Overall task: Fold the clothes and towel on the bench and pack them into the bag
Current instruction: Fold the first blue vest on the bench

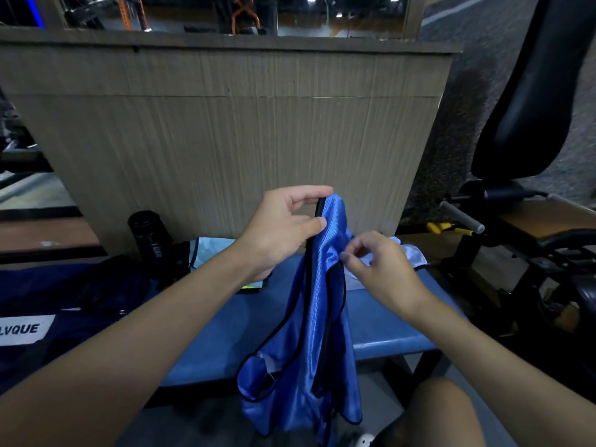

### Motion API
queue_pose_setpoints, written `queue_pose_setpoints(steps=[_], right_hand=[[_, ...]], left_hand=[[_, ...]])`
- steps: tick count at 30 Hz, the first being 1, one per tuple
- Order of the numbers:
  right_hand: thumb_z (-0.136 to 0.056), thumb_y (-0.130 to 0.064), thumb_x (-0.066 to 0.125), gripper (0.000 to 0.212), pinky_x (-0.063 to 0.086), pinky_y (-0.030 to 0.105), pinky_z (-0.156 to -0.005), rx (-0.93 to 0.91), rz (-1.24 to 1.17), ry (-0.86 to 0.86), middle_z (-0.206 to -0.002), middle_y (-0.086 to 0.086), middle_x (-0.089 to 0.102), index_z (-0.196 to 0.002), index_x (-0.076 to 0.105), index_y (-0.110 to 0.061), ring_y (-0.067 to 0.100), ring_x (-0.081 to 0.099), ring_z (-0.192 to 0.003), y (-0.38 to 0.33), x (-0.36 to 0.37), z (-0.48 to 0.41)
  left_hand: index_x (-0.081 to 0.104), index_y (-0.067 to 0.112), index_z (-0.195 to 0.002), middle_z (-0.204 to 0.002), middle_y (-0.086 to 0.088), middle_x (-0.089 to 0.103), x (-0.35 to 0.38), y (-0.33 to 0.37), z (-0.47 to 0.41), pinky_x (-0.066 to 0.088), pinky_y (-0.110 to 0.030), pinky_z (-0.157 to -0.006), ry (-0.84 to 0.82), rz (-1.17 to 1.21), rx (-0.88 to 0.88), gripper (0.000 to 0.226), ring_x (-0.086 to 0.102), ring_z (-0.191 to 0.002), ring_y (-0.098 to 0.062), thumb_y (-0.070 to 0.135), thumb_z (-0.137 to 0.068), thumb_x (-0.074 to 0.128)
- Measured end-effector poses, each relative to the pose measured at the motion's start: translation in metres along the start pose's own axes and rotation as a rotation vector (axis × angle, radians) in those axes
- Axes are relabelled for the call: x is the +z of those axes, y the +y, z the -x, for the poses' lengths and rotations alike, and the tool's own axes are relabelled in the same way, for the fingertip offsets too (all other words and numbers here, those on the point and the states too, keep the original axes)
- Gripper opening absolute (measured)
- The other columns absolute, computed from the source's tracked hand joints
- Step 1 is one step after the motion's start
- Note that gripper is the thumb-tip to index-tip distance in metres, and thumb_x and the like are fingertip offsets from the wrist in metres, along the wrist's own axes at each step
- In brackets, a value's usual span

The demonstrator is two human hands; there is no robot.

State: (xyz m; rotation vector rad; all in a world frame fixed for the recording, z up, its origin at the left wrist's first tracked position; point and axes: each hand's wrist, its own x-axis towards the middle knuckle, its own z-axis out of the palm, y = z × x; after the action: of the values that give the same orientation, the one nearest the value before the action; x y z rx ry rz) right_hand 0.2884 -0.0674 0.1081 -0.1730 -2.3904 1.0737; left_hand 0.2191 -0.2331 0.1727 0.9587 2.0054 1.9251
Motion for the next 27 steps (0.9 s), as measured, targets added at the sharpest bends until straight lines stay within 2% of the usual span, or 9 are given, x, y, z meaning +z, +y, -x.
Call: queue_pose_setpoints(steps=[5,8,11,13,18,19,21,25,27], right_hand=[[-0.095,-0.033,0.062,0.017,0.053,0.028,-0.064,0.341,-0.358,-0.047,-0.087,0.012,0.071,-0.096,0.047,-0.024,0.019,0.069,-0.068,-0.008,0.007,0.001],[-0.09,-0.014,0.069,0.03,0.048,0.028,-0.072,0.316,-0.584,-0.06,-0.079,0.011,0.065,-0.11,0.048,-0.022,0.016,0.061,-0.068,-0.013,0.009,0.003],[-0.089,0.006,0.06,0.026,0.041,0.039,-0.074,0.224,-0.668,0.05,-0.07,0.01,0.05,-0.097,0.06,-0.019,0.023,0.047,-0.073,-0.017,0.005,-0.003],[-0.087,0.002,0.05,0.03,0.038,0.041,-0.071,0.239,-0.676,0.189,-0.075,0.013,0.052,-0.085,0.066,-0.022,0.025,0.044,-0.074,-0.019,-0.001,-0.008],[-0.095,-0.009,0.052,0.018,0.034,0.025,-0.048,0.193,-0.345,0.172,-0.062,0.005,0.047,-0.097,0.068,-0.019,0.011,0.04,-0.051,-0.024,-0.022,-0.01],[-0.094,-0.015,0.061,0.01,0.039,0.022,-0.052,0.163,-0.271,0.122,-0.068,0.001,0.052,-0.101,0.066,-0.018,0.007,0.045,-0.055,-0.025,-0.025,-0.01],[-0.087,-0.02,0.072,0.022,0.042,0.021,-0.068,0.121,-0.027,0.064,-0.09,0.0,0.058,-0.107,0.063,-0.018,0.009,0.056,-0.077,-0.022,-0.027,-0.011],[-0.086,-0.015,0.069,0.007,0.035,0.03,-0.082,-0.002,0.351,0.157,-0.091,-0.002,0.044,-0.09,0.064,-0.02,0.024,0.049,-0.098,-0.017,-0.03,-0.013],[-0.087,-0.017,0.068,0.009,0.03,0.033,-0.087,-0.094,0.408,0.158,-0.102,-0.004,0.041,-0.092,0.061,-0.019,0.022,0.044,-0.108,-0.017,-0.031,-0.011]], left_hand=[[0.065,0.012,-0.126,-0.125,0.003,0.066,-0.007,0.001,-0.002,0.057,-0.027,-0.075,0.033,-0.033,0.02,0.042,0.075,-0.089,-0.021,-0.011,-0.092,0.057],[0.064,0.012,-0.127,-0.125,0.003,0.065,-0.008,0.001,-0.002,0.056,-0.023,-0.07,0.038,-0.047,0.013,0.042,0.075,-0.088,-0.021,-0.011,-0.092,0.058],[0.065,0.015,-0.125,-0.125,0.005,0.065,-0.012,-0.002,-0.002,0.054,-0.021,-0.068,0.052,-0.078,-0.008,0.042,0.074,-0.089,-0.02,-0.01,-0.091,0.06],[0.065,0.014,-0.125,-0.123,0.005,0.065,-0.017,-0.006,-0.002,0.057,-0.025,-0.072,0.088,-0.111,-0.028,0.043,0.073,-0.086,-0.017,-0.01,-0.09,0.061],[0.065,0.009,-0.123,-0.111,-0.008,0.071,-0.02,-0.015,-0.003,0.055,-0.027,-0.067,0.139,-0.113,-0.063,0.039,0.064,-0.061,-0.01,-0.01,-0.09,0.059],[0.066,0.012,-0.123,-0.104,-0.01,0.073,-0.019,-0.016,-0.004,0.054,-0.03,-0.07,0.136,-0.119,-0.064,0.039,0.063,-0.063,-0.011,-0.008,-0.09,0.06],[0.067,0.018,-0.121,-0.086,-0.011,0.074,-0.017,-0.015,-0.006,0.054,-0.036,-0.078,0.119,-0.139,-0.068,0.038,0.058,-0.065,-0.015,-0.003,-0.09,0.063],[0.066,0.022,-0.121,-0.083,-0.02,0.072,-0.014,-0.01,-0.008,0.051,-0.037,-0.075,0.08,-0.136,-0.056,0.038,0.054,-0.063,-0.013,0.001,-0.091,0.064],[0.066,0.023,-0.121,-0.076,-0.006,0.073,-0.012,-0.01,-0.009,0.05,-0.038,-0.075,0.063,-0.128,-0.044,0.037,0.055,-0.063,-0.013,0.003,-0.09,0.066]])
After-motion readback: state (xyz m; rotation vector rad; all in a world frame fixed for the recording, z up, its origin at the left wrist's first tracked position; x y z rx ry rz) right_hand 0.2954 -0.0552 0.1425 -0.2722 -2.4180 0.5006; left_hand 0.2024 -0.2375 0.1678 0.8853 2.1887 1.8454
